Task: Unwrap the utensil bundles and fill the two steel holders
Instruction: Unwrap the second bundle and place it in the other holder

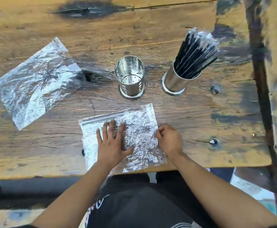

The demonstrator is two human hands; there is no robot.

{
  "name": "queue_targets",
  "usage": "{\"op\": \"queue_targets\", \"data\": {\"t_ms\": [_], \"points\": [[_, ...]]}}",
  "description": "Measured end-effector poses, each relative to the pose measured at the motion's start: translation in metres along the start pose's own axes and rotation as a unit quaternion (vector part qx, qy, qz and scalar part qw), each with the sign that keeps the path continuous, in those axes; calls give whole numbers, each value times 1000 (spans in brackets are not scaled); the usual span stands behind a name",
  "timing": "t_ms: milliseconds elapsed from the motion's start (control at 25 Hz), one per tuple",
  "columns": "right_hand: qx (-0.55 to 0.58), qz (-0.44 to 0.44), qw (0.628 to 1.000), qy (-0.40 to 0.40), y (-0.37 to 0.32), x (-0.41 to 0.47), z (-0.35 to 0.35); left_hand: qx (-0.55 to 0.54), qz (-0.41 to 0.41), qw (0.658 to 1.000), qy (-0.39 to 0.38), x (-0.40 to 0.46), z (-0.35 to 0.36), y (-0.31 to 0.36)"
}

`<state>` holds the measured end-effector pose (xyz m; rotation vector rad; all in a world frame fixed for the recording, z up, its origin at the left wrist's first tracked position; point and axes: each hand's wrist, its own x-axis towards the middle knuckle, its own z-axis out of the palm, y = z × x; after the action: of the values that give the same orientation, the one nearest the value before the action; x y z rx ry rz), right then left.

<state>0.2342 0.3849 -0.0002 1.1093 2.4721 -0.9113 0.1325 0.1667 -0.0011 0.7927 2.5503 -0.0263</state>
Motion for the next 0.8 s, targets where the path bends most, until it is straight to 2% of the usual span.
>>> {"op": "queue_targets", "data": {"t_ms": [160, 280, 480, 680, 800], "points": [[-59, 21, 995, -77, -8, 12, -4, 7, -26, 995, -99, 24, -10, -5], [-73, 23, 992, -100, -10, 19, -5, 30, -28, 987, -153, 32, -11, -3], [-119, -2, 987, -107, -15, 20, -9, 40, -38, 982, -179, 35, -9, 1], [-198, -58, 967, -149, -26, 24, -17, 42, -45, 978, -201, 36, -11, 3], [-199, -61, 963, -169, -36, 31, -19, 46, -49, 975, -213, 36, -14, 4]]}}
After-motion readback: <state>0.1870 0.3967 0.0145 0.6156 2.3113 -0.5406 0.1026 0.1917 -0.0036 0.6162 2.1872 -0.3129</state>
